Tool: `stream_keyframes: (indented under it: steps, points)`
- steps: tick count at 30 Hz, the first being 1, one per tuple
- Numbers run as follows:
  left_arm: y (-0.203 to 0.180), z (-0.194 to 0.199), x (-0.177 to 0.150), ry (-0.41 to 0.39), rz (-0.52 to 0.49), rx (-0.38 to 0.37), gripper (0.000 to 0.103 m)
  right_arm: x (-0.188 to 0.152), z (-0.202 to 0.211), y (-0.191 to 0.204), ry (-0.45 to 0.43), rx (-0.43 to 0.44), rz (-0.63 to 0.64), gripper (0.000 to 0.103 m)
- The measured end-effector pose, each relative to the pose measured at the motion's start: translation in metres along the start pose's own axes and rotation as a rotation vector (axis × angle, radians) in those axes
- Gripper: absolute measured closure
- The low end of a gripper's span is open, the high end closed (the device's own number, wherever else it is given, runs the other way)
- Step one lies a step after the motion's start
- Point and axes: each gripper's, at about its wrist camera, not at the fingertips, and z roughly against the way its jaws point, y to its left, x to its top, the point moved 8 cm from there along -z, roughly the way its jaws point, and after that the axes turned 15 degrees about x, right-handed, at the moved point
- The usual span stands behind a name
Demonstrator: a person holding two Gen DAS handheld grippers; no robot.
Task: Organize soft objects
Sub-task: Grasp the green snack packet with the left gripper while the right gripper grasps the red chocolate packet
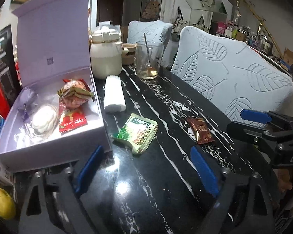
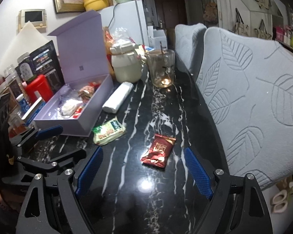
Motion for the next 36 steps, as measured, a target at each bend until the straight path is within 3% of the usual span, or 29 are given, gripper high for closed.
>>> stream_keyframes:
  steps: [3,8,13,16,24,27,28,33,36]
  points:
    - [0.002,-0.011,-0.002,0.026,0.037,-0.008,0.017,-0.001,-0.009,-0.013,0.014,-0.002,-0.034,0.017]
    - [-0.003,-0.026,-0.006,0.065,0.055,-0.012,0.037,-0.004,-0.021,-0.031,0.05,-0.008,-0.082,0.018]
    - [-0.007,-0.037,-0.006,0.093,0.08,-0.023,0.04,-0.008,-0.029,-0.04,0.079,-0.011,-0.091,0.018]
    - [-0.008,-0.044,-0.006,0.105,0.085,-0.017,0.048,-0.008,-0.03,-0.042,0.082,-0.01,-0.089,0.018]
    - [-0.008,-0.059,-0.008,0.156,0.107,-0.017,0.059,-0.008,-0.038,-0.046,0.098,-0.005,-0.095,0.018]
    - [-0.005,-0.063,-0.007,0.164,0.107,0.014,0.081,-0.009,-0.041,-0.048,0.1,-0.008,-0.102,0.018]
    - [-0.004,-0.064,-0.007,0.166,0.108,0.025,0.089,-0.009,-0.042,-0.049,0.101,-0.009,-0.103,0.019]
    - [-0.006,-0.064,-0.006,0.157,0.098,0.01,0.09,-0.016,-0.056,-0.059,0.151,-0.031,-0.136,0.036]
    - [-0.007,-0.062,-0.008,0.16,0.105,-0.004,0.091,-0.016,-0.059,-0.06,0.151,-0.035,-0.142,0.038]
